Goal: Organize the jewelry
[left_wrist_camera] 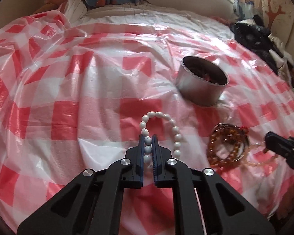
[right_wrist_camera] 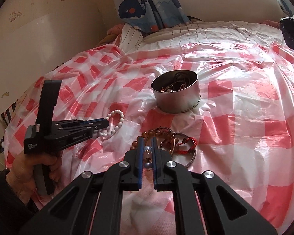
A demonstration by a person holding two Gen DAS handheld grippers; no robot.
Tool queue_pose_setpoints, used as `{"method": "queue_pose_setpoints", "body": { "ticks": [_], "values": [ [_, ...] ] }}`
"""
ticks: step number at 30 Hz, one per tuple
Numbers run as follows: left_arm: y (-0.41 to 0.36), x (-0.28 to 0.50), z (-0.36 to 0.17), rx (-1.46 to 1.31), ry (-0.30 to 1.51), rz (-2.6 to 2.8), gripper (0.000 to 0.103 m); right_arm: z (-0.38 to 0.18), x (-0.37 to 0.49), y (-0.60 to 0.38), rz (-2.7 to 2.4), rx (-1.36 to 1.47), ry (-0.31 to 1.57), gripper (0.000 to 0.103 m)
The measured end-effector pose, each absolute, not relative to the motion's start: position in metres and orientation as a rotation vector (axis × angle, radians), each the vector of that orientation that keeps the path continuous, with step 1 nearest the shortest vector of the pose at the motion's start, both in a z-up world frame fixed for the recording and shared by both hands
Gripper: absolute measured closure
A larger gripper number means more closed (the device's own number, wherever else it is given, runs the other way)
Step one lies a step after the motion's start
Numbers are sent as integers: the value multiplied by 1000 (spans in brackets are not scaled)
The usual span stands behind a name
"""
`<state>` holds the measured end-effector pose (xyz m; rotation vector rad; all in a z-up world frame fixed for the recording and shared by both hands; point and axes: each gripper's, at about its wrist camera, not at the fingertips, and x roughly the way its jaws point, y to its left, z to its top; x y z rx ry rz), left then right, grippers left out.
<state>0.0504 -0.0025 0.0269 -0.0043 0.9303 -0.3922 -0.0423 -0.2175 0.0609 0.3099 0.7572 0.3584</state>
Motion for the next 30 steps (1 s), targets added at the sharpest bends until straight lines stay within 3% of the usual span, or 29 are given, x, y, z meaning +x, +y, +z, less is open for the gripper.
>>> {"method": "queue_pose_setpoints", "body": {
  "ticks": [9, 18, 30],
  "values": [
    [-5, 36, 53, -182, 844, -570, 97, 70, -47, -232, 344, 371, 688, 95],
    [-22, 25, 68, -40, 772, -531, 97, 75, -48, -230, 357, 371, 652, 95],
    [-43, 43, 113, -115, 689, -658, 97, 98, -12, -242, 398, 430, 585, 95]
  ]
}}
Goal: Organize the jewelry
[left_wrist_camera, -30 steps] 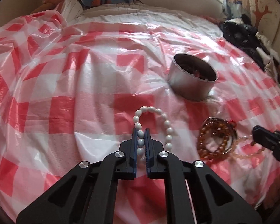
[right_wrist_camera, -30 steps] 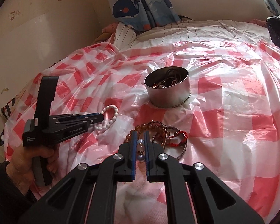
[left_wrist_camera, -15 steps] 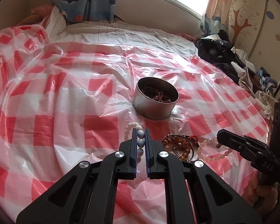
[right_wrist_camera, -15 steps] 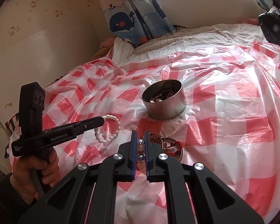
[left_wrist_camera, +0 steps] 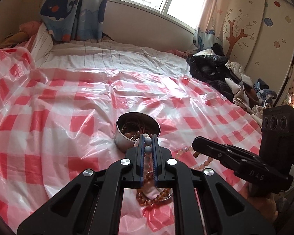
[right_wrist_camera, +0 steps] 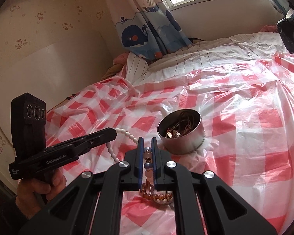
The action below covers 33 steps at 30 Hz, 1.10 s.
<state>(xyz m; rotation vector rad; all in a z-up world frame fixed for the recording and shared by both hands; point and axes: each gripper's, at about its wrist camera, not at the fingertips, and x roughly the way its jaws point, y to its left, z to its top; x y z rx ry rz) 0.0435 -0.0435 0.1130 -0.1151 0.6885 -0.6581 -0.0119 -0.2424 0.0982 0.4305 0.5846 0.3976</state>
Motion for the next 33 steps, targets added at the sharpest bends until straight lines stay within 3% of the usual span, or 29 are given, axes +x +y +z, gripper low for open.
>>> {"method": "queue_pose_setpoints", "body": {
  "ticks": [8, 14, 18, 23, 25, 30, 32, 33],
  "values": [
    [-90, 91, 132, -184, 689, -763, 97, 103, 16, -264, 370, 465, 578, 95],
    [-111, 149, 65, -94, 896, -543, 96, 98, 49, -275, 365, 485, 600, 95],
    [-89, 146, 58, -57, 876, -492, 94, 96, 70, -273, 412, 528, 601, 95],
    [-58, 133, 61, -39, 852, -455, 82, 85, 102, -261, 412, 502, 690, 94],
    [-49, 124, 60, -33, 848, -446, 78, 70, 105, -264, 338, 493, 736, 79],
    [-45, 93, 59, 14, 828, -424, 68, 64, 80, -284, 289, 549, 738, 74],
    [-47, 76, 59, 52, 798, -398, 51, 63, 58, -283, 269, 541, 733, 64],
    [-47, 67, 59, 65, 787, -381, 48, 62, 46, -280, 263, 532, 736, 60]
  ]
}}
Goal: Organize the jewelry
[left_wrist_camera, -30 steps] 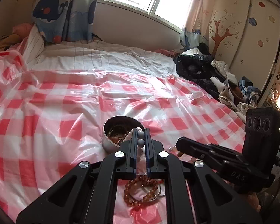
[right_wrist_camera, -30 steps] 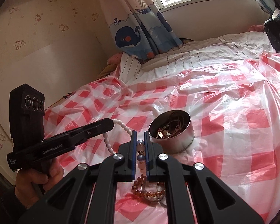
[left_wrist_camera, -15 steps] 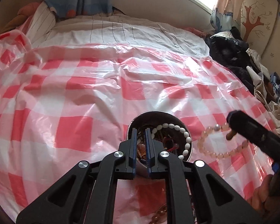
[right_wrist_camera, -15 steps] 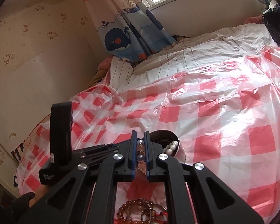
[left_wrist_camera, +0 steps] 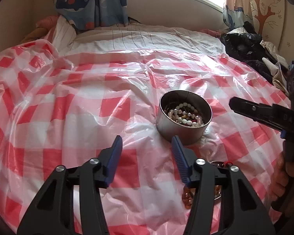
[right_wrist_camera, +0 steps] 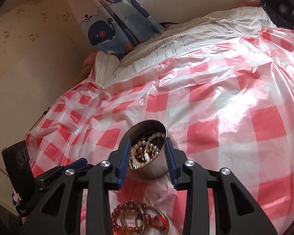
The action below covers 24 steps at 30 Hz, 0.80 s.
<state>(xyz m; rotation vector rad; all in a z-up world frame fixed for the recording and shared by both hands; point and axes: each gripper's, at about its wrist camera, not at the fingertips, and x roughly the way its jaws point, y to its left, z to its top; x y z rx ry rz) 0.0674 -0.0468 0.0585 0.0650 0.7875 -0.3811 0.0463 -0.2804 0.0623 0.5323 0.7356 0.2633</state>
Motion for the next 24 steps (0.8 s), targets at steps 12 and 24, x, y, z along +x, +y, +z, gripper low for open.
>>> {"method": "queue_pose_setpoints", "body": {
  "ticks": [12, 24],
  "values": [
    [-45, 6, 15, 132, 844, -261, 14, 15, -58, -235, 48, 347, 841, 38],
    [-54, 7, 6, 199, 866, -223, 8, 10, -67, -211, 32, 207, 823, 17]
  ]
}}
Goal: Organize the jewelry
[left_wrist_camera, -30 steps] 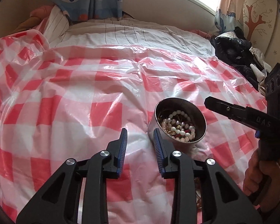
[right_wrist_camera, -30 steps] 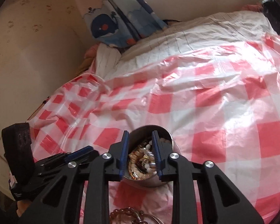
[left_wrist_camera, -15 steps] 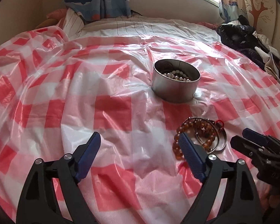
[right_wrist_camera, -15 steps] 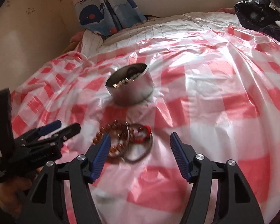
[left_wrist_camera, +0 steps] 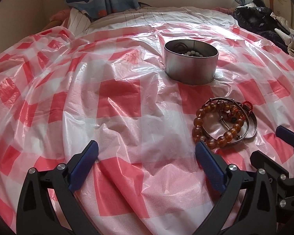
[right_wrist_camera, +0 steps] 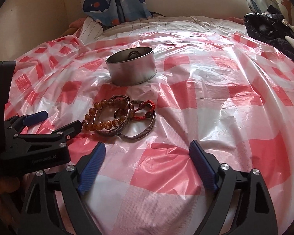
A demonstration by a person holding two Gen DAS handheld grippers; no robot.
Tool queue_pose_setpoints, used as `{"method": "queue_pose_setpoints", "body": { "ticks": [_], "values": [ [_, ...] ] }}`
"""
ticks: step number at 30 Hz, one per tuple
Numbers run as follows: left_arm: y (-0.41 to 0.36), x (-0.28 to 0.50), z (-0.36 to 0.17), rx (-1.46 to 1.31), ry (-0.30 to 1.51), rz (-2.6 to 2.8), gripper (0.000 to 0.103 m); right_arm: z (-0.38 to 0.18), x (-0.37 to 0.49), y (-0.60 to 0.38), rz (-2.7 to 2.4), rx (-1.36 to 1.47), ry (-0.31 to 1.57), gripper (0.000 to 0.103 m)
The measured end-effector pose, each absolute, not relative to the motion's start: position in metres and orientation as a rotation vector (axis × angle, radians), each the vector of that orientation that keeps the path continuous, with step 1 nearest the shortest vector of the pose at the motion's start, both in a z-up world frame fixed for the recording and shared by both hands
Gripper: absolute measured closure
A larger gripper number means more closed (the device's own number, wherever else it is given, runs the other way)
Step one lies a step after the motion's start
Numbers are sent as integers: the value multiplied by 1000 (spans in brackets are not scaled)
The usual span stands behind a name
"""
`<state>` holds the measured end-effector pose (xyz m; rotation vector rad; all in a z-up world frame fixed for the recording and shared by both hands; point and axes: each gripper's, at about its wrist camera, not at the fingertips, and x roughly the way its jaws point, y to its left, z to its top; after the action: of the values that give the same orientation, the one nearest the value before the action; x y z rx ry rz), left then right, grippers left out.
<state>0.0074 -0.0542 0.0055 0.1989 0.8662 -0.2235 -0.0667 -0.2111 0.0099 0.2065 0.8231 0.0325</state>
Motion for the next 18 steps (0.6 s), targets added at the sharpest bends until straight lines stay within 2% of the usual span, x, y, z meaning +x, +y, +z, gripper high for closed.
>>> {"method": "queue_pose_setpoints", "body": {
  "ticks": [18],
  "values": [
    [-57, 10, 3, 206, 884, -208, 8, 9, -65, -206, 34, 192, 819, 13]
  ]
}}
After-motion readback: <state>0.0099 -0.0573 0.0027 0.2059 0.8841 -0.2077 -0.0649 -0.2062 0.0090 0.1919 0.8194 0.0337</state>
